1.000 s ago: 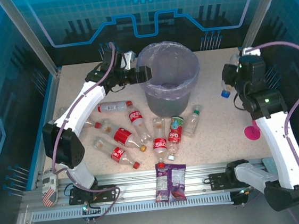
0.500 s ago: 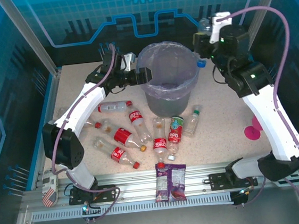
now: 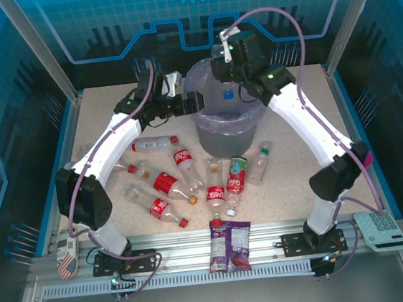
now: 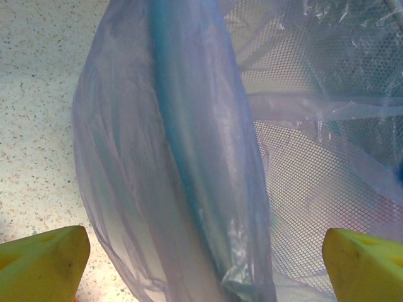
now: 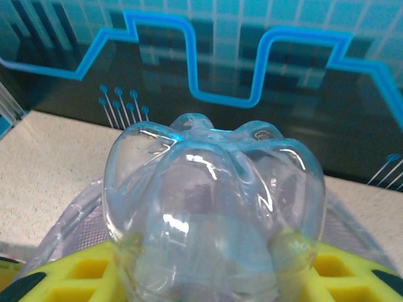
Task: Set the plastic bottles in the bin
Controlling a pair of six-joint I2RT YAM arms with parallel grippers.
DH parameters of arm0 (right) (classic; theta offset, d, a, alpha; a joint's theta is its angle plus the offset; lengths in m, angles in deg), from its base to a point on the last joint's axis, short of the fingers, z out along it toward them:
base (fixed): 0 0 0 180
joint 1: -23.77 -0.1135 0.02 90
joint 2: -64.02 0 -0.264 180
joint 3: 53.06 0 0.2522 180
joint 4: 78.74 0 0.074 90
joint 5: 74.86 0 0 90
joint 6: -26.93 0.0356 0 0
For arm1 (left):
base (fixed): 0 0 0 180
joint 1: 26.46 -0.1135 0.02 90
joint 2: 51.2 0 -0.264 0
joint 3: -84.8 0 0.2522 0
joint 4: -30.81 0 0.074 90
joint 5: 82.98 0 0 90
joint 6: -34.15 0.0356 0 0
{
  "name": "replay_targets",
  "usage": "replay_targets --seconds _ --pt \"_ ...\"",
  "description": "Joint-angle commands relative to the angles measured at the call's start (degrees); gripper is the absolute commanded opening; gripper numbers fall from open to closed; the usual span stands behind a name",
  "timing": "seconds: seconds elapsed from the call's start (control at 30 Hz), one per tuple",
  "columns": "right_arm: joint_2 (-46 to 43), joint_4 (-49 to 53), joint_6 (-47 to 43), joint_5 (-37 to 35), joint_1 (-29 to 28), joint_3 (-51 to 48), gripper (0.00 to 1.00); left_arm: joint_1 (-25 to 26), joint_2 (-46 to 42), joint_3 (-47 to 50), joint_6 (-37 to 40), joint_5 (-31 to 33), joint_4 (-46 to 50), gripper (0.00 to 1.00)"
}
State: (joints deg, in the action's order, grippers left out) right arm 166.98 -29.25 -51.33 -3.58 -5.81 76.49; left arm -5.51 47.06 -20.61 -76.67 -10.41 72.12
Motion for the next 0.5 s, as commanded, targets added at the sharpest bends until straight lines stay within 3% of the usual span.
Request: replay_targets --seconds 0.0,0.47 --pt "3.48 4.08 1.46 2.42 -0.48 3.46 0.47 -0.21 -2.45 0.78 -0.54 -1.38 -1.08 0.96" --pt "12.64 8.09 3.64 7.11 0.77 0.02 0.46 -0.26 -2.63 1.13 0.05 -1.14 -0.92 0.96"
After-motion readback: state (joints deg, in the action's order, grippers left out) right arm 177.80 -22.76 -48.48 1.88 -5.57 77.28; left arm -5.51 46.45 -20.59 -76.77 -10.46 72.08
